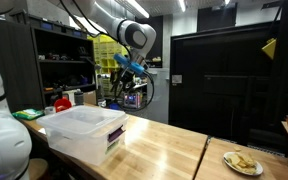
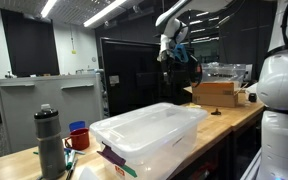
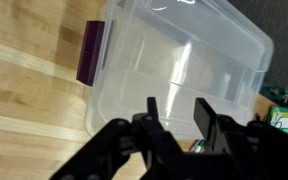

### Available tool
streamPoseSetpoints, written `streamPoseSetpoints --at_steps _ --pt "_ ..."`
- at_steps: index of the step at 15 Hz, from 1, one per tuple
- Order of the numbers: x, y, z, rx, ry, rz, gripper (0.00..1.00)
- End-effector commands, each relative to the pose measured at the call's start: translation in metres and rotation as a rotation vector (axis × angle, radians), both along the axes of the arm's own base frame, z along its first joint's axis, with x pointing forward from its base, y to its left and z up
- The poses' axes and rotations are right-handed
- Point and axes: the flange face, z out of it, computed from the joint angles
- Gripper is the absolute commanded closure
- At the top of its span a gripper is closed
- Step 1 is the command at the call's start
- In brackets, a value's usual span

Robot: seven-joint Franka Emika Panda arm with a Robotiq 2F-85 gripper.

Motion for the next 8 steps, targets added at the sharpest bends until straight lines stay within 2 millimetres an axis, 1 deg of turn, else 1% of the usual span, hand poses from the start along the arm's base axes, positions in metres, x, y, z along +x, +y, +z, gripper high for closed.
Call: streamPoseSetpoints --at_steps 1,4,5,6,7,8 --pt "-0.016 0.008 0.002 0.008 0.001 0.024 0.81" --pt "-0.036 0.027 -0.016 -0.019 0.008 0.09 0.81" --pt "-0.039 0.031 -0.021 -0.029 0.008 0.097 0.66" --pt "-0.041 0.034 -0.026 -0.031 0.012 0.095 0.32" --pt "-0.041 0.034 -0.03 -0.026 0.013 0.089 0.37" --pt "-0.04 0.034 -0.034 -0.026 0.012 0.084 0.36"
